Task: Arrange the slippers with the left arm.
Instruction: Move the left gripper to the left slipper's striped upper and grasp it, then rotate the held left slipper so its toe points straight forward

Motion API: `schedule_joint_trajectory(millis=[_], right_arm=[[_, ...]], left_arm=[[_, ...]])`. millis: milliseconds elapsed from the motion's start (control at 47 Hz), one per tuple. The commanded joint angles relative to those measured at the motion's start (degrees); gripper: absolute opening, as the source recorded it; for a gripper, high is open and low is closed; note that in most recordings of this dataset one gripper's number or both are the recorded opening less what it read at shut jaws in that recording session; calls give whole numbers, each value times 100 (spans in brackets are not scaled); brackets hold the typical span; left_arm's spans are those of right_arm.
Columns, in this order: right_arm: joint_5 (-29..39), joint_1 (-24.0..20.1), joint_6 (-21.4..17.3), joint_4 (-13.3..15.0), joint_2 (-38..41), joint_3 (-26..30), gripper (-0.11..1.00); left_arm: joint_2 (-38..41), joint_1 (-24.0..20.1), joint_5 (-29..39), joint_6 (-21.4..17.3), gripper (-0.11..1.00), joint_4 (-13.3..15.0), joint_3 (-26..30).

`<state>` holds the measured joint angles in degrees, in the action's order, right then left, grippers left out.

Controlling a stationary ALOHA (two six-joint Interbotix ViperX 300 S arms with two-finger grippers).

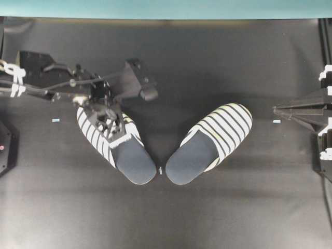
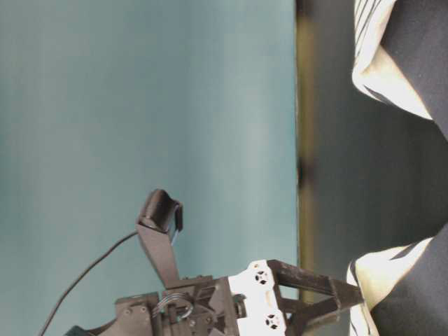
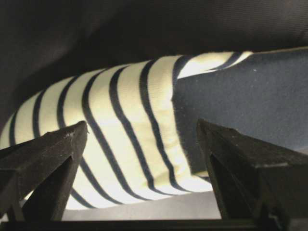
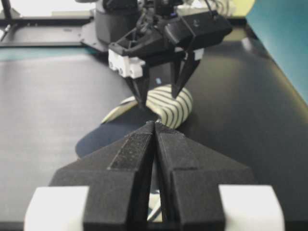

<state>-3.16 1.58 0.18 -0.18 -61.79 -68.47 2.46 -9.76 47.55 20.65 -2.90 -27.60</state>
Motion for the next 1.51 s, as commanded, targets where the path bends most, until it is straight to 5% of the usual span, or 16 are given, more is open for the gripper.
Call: schedule_joint_trajectory(millis=[0,383,723,978,1488], right_arm=[[-26,35,0,-9,26,44,0],[-44,35,-18,-9,9,35,0],[-35,35,-18,-9,0,35,0],[-26,35,-26,-9,0,-9,0],[-35,35,-26,-9,-26,-88,0]], left_arm=[[62,-18,-18,0,88,-9,18],[211,-9,18,-149,81,-18,-9],[-18,0,26,-1415,1,-18,123],[-466,-88,-176,-2417,1,-88,483],[9,-211,-562,-2522,1,-97,765]])
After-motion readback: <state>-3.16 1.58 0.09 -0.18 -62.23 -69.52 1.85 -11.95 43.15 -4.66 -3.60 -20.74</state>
